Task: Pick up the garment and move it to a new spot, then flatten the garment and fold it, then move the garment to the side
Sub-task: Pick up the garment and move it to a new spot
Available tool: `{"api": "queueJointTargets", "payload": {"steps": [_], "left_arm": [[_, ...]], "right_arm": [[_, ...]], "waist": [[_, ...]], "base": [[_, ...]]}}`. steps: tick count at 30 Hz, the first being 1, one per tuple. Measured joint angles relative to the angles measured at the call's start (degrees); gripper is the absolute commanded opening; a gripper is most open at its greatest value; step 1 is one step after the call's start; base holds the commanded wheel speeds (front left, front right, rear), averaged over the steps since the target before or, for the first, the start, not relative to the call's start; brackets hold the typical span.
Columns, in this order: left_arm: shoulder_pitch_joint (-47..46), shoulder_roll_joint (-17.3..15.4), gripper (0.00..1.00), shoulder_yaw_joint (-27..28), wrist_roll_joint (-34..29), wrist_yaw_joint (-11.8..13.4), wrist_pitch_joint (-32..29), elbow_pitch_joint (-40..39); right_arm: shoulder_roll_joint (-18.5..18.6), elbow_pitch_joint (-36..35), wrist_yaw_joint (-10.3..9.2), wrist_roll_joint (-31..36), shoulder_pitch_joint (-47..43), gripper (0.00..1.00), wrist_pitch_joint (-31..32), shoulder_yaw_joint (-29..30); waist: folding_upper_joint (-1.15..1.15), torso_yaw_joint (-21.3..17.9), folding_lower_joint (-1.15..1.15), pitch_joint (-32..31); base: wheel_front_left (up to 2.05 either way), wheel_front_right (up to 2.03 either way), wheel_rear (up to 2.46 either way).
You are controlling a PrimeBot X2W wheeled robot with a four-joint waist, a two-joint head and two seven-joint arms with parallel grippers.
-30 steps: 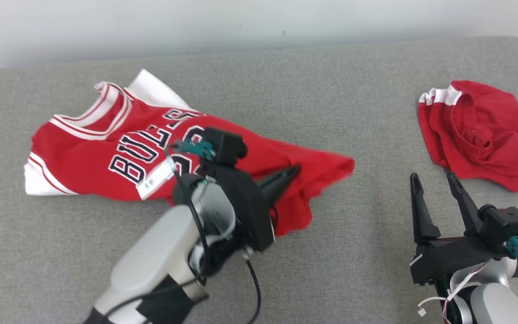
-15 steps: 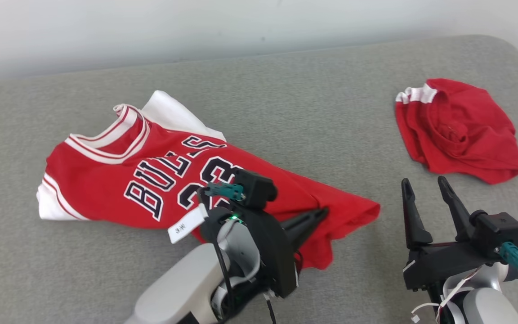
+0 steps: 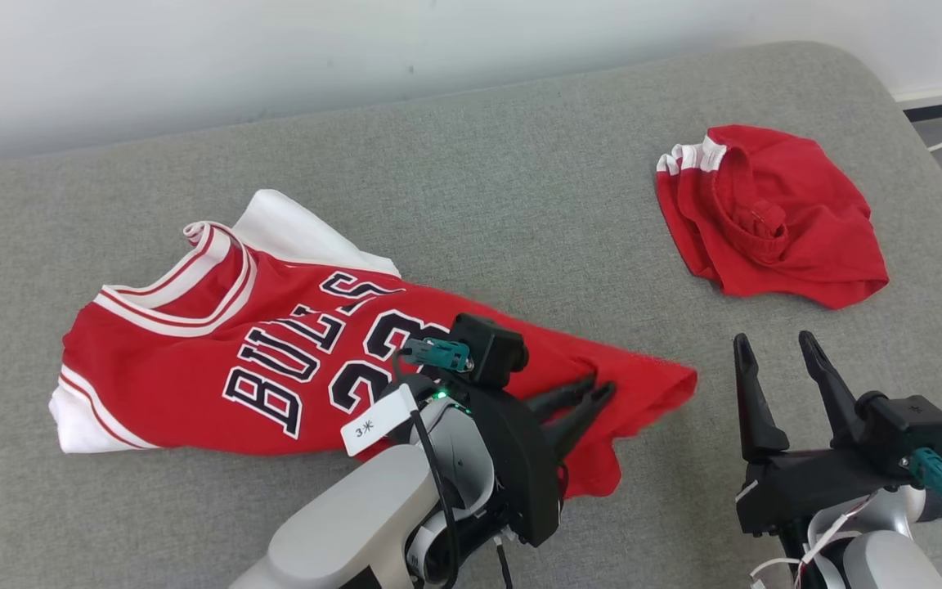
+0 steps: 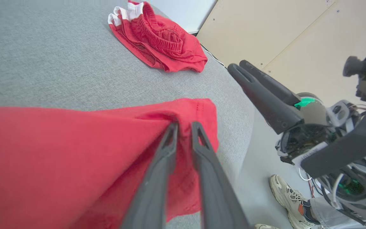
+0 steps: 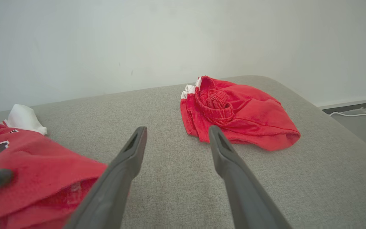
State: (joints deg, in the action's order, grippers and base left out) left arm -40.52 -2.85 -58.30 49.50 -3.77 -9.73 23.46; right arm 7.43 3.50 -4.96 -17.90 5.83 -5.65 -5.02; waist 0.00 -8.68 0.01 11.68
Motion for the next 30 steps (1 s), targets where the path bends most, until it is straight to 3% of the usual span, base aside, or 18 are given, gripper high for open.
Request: {"api": "queueJointTargets", "payload": {"steps": [12, 19, 25, 30], "left_arm": [[-1.6, -0.5, 1.0, 3.6, -0.1, 2.4, 6.2, 1.9], [1.3, -8.0, 1.0, 5.8, -2.2, 5.4, 9.6, 3.3], [3.8, -11.7, 1.0, 6.8, -4.9, 8.4, 13.3, 2.8], [6.6, -15.5, 1.0, 7.9, -6.0, 9.4, 14.9, 2.6]], "right_arm": [[0.1, 1.2, 0.01, -1.0, -1.1, 1.0, -0.9, 0.3], [0.0, 1.7, 0.01, -1.5, -3.3, 1.0, -1.0, 0.7], [0.0, 2.1, 0.01, -1.8, -4.8, 1.0, -1.5, 1.2], [0.0, 1.6, 0.01, -2.2, -5.5, 1.0, -1.5, 1.2]], "waist": [[0.0, 3.1, 0.0, -2.9], [0.0, 5.2, 0.0, -4.5], [0.0, 6.5, -0.01, -6.1], [0.0, 7.5, -0.01, -6.8]], "base": [[0.0, 0.0, 0.0], [0.0, 0.0, 0.0], [0.0, 0.0, 0.0], [0.0, 0.0, 0.0]]}}
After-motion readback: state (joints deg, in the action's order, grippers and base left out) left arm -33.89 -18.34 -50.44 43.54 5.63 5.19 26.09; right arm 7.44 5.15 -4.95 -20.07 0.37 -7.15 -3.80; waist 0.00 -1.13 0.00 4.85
